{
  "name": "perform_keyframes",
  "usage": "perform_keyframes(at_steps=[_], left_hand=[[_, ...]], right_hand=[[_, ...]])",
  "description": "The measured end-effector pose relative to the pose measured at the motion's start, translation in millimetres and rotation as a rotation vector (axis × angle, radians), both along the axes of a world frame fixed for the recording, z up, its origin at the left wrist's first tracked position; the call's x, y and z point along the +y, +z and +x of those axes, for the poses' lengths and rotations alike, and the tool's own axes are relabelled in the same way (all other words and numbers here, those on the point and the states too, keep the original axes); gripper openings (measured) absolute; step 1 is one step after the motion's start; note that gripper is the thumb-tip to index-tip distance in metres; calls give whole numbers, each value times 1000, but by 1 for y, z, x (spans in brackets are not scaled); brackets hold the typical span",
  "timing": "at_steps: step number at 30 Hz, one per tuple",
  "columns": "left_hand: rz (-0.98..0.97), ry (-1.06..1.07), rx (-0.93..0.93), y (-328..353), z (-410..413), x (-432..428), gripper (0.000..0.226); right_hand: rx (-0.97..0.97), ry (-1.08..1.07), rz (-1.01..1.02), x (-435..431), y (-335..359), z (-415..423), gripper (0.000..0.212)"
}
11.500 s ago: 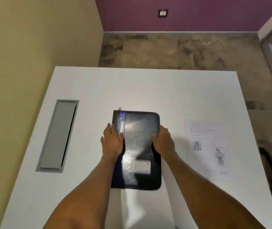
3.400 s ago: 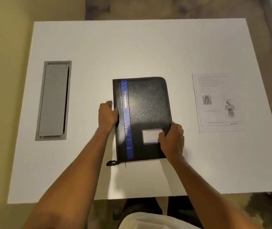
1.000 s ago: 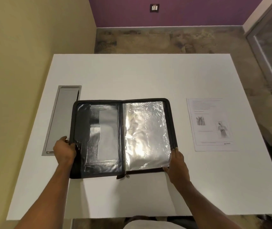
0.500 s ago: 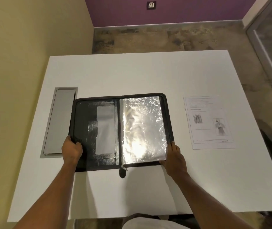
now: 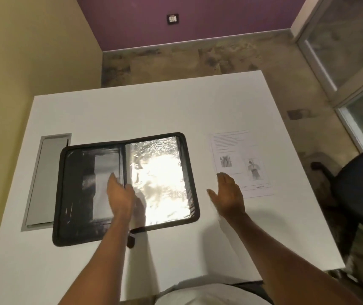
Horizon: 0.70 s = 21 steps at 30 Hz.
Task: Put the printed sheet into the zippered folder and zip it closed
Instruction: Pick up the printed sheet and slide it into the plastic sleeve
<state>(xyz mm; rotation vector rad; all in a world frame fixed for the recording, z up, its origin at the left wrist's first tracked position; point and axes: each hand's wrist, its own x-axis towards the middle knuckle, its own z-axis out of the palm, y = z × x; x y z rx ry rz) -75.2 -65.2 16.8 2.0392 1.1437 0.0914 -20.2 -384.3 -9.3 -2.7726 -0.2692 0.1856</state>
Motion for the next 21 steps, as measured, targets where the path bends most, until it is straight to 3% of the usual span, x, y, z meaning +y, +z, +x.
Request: perform_keyframes(at_steps=[8, 17, 21], left_hand=[[-219, -164, -27, -6, 70, -160, 66], [-257, -229, 70, -34, 128, -258, 46], [-231, -176, 87, -44, 135, -281, 18]], right_hand=[[79, -144, 65, -85, 5, 68, 67], [140, -267, 172, -139, -10, 118, 63], [247, -318, 237, -145, -31, 126, 60]])
